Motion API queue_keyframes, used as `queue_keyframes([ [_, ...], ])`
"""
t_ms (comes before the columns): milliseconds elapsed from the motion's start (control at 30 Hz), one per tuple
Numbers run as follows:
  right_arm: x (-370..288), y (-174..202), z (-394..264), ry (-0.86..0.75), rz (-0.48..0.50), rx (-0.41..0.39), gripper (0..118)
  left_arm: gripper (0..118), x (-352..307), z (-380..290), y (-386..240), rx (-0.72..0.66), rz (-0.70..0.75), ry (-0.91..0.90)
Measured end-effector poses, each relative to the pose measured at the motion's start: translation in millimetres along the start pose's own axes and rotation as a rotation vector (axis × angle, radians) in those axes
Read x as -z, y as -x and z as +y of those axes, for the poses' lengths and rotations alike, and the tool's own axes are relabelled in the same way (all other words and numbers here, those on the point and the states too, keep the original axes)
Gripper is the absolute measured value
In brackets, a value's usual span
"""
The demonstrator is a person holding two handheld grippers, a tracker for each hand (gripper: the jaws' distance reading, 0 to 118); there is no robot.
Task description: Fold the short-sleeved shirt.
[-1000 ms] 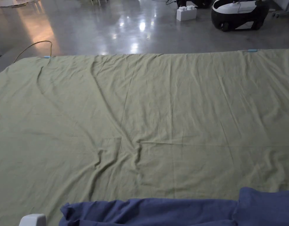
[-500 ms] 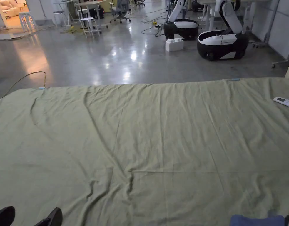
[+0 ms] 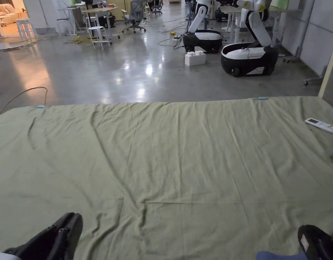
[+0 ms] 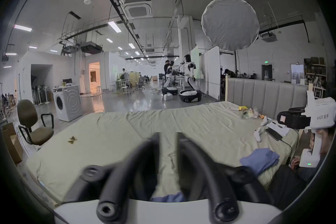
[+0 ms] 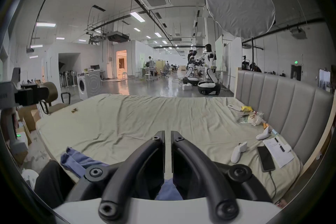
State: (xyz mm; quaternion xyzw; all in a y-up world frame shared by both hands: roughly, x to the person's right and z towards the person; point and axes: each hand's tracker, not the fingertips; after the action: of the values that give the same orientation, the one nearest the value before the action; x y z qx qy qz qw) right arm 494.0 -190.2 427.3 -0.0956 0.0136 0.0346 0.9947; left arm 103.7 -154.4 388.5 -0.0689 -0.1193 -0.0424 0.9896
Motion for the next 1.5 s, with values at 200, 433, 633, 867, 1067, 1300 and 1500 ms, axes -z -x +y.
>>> queue_keyframes([
  [200,1,-2,-3,0.024,0.014,0.047,0,0,0,-3,-7,0.019,-0.028,0.017],
  [433,1,-6,-1,0.017,0.0,0.062,0,0,1,-1,-7,0.018,-0.024,-0.005],
  [633,0,-8,-3,0.022,-0.011,0.071,0,0,5,-5,6,-0.07,-0.042,0.045],
  [867,-3,-11,-19,0.079,0.019,0.123,0,62,17,-40,73,-0.382,0.012,0.262],
  [1067,0,-8,-29,0.135,0.047,0.16,0,101,61,-136,124,-0.68,0.005,0.475],
  [1300,-3,-18,-42,0.175,0.046,0.168,0,101,107,-218,143,-0.777,0.113,0.725],
  [1500,-1,-18,-41,0.197,0.036,0.203,0,93,109,-223,145,-0.874,0.097,0.617],
])
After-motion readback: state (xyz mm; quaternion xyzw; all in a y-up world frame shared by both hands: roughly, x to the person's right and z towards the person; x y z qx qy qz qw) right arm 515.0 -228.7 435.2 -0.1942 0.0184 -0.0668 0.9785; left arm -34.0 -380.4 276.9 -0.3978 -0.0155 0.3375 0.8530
